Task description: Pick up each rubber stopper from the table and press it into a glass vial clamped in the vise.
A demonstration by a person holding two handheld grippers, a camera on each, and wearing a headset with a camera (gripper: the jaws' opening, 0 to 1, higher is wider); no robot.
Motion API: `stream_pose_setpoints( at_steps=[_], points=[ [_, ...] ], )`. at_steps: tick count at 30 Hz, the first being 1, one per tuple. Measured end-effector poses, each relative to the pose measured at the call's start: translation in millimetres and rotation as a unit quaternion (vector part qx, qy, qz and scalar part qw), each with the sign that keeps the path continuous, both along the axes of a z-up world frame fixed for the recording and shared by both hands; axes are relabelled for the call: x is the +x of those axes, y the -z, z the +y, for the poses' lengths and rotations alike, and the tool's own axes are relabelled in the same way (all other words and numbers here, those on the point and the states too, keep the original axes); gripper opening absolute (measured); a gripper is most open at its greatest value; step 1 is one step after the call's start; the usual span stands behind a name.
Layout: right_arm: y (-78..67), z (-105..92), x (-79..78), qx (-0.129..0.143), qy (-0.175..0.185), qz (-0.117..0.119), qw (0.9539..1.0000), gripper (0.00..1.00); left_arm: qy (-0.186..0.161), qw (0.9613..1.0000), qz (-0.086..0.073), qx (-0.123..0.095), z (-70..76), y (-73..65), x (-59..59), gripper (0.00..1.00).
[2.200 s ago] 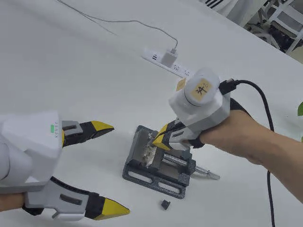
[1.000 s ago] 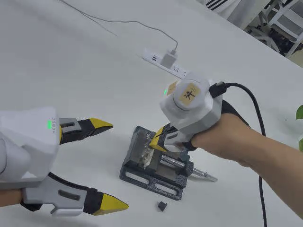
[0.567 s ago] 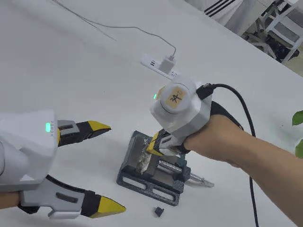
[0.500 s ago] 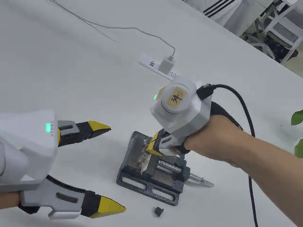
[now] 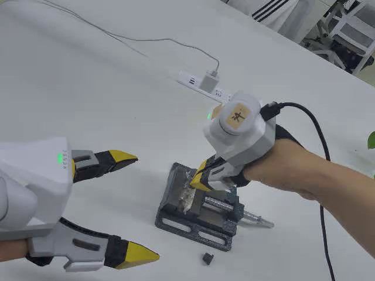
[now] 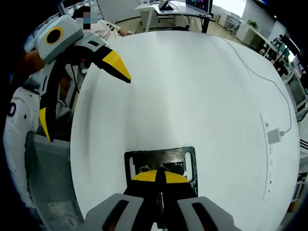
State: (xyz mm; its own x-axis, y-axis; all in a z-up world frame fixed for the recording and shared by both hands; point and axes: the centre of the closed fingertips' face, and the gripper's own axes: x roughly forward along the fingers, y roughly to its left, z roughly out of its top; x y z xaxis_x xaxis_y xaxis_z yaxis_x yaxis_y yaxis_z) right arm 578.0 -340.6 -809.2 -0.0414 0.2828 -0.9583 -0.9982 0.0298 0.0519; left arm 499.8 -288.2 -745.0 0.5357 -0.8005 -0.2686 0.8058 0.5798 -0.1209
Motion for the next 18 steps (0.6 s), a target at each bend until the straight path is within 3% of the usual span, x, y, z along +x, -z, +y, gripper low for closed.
stream_pose_setpoints(
  at_steps=[15,18],
  points=[
    [-1.5,1.1,0.4,0.036,0.013,-0.016,0.9991,0.00,0.008,1.0000,-0.001,0.004,-4.1,-3.9,-4.6,0.84],
    [-1.4,2.1,0.0,0.030,-0.004,-0.020,0.9993,0.00,0.008,1.0000,0.000,0.004,-4.7,-4.2,-5.0,0.84]
  ],
)
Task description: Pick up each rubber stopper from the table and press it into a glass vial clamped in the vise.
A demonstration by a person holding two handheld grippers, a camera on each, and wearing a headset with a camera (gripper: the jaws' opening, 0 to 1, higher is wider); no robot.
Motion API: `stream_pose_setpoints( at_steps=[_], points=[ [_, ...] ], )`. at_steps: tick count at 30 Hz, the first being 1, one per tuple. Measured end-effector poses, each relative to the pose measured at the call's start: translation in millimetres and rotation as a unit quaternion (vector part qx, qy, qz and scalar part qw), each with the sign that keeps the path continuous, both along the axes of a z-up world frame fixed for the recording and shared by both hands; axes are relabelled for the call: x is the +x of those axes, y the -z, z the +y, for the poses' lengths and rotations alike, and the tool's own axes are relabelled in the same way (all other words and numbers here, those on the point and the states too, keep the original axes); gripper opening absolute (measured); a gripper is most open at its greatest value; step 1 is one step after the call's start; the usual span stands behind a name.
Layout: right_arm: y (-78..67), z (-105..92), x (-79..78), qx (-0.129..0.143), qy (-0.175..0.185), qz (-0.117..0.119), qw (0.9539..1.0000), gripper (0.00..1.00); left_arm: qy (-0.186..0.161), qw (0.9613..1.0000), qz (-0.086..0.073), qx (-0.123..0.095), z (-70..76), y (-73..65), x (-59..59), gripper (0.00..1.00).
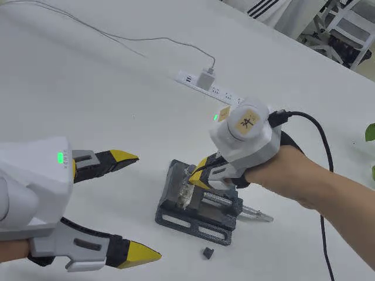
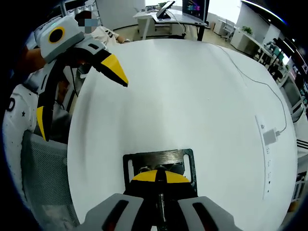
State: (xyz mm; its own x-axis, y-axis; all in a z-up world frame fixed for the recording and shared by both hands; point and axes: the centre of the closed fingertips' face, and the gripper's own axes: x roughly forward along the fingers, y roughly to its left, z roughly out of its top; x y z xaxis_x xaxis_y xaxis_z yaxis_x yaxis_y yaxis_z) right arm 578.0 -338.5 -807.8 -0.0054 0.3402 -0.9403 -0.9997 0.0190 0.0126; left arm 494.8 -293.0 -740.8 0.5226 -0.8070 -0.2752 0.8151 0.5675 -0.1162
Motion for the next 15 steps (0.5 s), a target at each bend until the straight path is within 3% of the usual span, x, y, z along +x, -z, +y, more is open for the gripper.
stream_pose_setpoints(
  at_steps=[7,15],
  points=[
    [0.8,1.5,1.0,-0.017,-0.024,0.010,0.9995,0.00,0.002,1.0000,0.000,-0.002,-3.0,-0.6,-0.1,0.84],
    [-0.4,-0.1,1.1,-0.015,-0.016,0.021,0.9995,0.00,0.008,1.0000,0.000,-0.002,-7.1,-1.7,1.4,0.84]
  ],
)
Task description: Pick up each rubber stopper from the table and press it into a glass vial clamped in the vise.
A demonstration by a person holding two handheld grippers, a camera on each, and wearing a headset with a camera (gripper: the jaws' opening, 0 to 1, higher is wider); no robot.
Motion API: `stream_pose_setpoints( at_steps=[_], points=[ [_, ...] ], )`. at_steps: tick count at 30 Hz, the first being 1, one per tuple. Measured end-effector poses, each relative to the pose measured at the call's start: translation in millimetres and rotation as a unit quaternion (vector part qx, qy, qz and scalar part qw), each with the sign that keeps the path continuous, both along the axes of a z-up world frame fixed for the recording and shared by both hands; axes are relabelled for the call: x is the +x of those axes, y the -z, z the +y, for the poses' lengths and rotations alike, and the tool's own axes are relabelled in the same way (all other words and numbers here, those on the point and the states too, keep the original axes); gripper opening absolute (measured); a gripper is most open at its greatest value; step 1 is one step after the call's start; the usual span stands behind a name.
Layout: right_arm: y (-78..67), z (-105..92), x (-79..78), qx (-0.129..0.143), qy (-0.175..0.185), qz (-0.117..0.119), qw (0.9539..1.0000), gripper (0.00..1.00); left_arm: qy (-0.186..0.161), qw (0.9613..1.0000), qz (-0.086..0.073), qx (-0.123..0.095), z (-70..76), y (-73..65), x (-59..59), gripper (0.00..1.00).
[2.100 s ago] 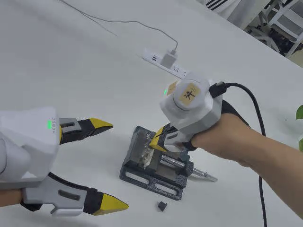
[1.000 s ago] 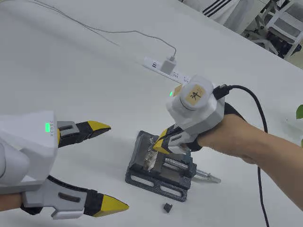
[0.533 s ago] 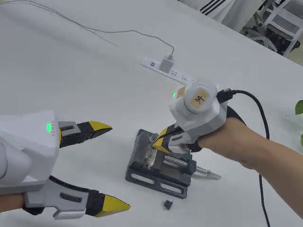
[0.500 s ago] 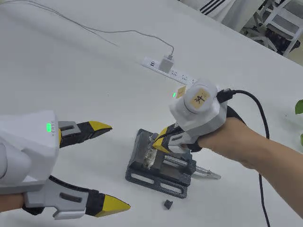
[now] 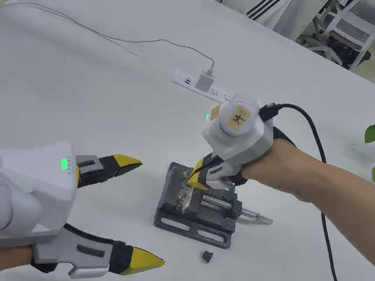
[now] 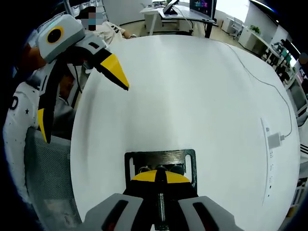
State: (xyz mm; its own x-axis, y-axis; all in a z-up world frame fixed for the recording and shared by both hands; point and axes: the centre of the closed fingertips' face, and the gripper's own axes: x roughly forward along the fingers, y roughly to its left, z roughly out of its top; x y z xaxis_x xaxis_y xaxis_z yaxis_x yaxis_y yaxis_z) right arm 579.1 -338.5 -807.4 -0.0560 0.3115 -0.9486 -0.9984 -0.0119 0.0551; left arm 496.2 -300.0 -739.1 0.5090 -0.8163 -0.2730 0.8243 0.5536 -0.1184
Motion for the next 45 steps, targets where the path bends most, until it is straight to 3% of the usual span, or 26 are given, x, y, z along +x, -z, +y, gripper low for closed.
stream_pose_setpoints(
  at_steps=[5,11,16,24,38,45],
  points=[
    [-1.3,-1.6,0.4,0.021,0.026,0.003,0.9994,0.00,-0.001,1.0000,-0.001,0.003,2.1,-1.3,1.1,0.84],
    [-1.3,-1.1,0.4,0.032,0.025,-0.002,0.9992,0.00,0.002,1.0000,0.000,0.008,1.9,-1.5,0.4,0.84],
    [-2.8,-1.8,-3.4,0.044,0.034,0.008,0.9984,0.05,0.001,1.0000,-0.001,0.009,1.2,-2.8,0.7,0.84],
    [-10.1,-8.6,-0.5,0.063,0.046,-0.012,0.9969,0.12,0.005,0.9999,0.000,0.015,-0.5,-2.1,-2.1,0.84],
    [-31.7,-18.8,-5.6,0.124,0.086,-0.018,0.9883,0.22,0.014,0.9996,-0.001,0.026,-3.8,-4.8,-5.9,0.84],
    [-38.0,-27.9,-12.1,0.152,0.102,-0.021,0.9829,0.32,0.018,0.9992,-0.001,0.036,-3.0,-4.5,-7.6,0.84]
  ],
)
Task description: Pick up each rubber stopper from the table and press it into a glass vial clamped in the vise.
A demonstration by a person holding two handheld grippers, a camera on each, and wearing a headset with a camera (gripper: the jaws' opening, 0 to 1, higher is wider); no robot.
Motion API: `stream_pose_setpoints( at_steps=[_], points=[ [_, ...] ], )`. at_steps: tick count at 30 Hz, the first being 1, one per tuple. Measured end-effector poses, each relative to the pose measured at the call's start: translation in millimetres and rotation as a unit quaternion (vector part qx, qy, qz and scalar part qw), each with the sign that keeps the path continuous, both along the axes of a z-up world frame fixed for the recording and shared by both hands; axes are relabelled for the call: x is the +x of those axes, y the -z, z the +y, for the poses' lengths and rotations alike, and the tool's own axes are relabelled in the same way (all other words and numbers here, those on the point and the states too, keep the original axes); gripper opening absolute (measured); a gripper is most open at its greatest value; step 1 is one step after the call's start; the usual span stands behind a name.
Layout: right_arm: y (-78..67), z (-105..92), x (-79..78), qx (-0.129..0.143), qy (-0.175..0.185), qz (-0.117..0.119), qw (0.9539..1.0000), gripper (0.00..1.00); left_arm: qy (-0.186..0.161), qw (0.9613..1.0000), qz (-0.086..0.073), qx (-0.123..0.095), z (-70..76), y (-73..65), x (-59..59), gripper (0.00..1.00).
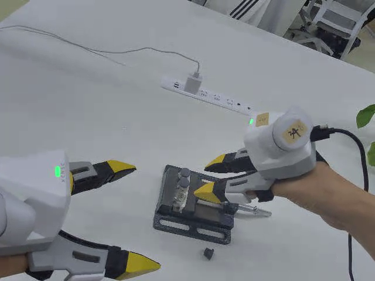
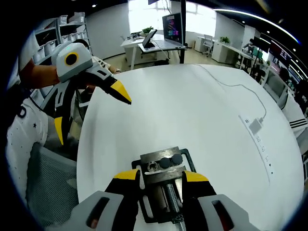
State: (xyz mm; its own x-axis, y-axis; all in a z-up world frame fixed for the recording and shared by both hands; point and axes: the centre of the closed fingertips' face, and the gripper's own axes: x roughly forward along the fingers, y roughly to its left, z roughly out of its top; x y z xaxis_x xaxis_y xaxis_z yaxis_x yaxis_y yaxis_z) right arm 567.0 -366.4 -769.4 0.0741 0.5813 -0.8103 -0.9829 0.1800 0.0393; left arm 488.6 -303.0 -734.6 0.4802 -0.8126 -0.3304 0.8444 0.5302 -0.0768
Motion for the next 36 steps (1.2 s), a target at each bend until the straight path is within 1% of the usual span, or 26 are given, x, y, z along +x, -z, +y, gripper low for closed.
stream_pose_setpoints(
  at_steps=[6,14,17,19,21,29,33,36],
  points=[
    [-7.0,-7.0,-6.9,0.027,0.009,-0.004,0.9996,0.45,0.000,1.0000,-0.001,0.008,2.6,-1.3,-0.7,0.83],
    [-9.1,-23.9,-16.0,0.052,0.022,-0.010,0.9983,0.59,0.008,0.9997,-0.002,0.023,1.8,-1.2,-1.8,0.83],
    [-11.0,-31.7,-21.4,0.068,0.026,-0.012,0.9973,0.64,0.015,0.9994,-0.002,0.032,0.2,0.2,-2.5,0.83],
    [-10.6,-36.2,-23.4,0.072,0.030,-0.013,0.9969,0.67,0.017,0.9993,-0.002,0.033,-0.3,0.6,-2.2,0.83],
    [-11.1,-39.9,-26.6,0.085,0.034,-0.013,0.9957,0.71,0.020,0.9991,-0.001,0.037,-1.0,0.9,-1.8,0.83],
    [-5.9,-57.1,-37.8,0.112,0.045,-0.016,0.9925,0.83,0.034,0.9980,-0.002,0.054,-3.1,1.0,-1.2,0.82],
    [-2.7,-65.5,-43.6,0.127,0.046,-0.019,0.9906,0.90,0.045,0.9967,-0.004,0.068,-5.8,2.2,-1.6,0.82],
    [-0.3,-72.3,-46.1,0.137,0.051,-0.018,0.9891,0.93,0.052,0.9958,-0.003,0.076,-8.3,3.9,-0.4,0.81]
  ],
)
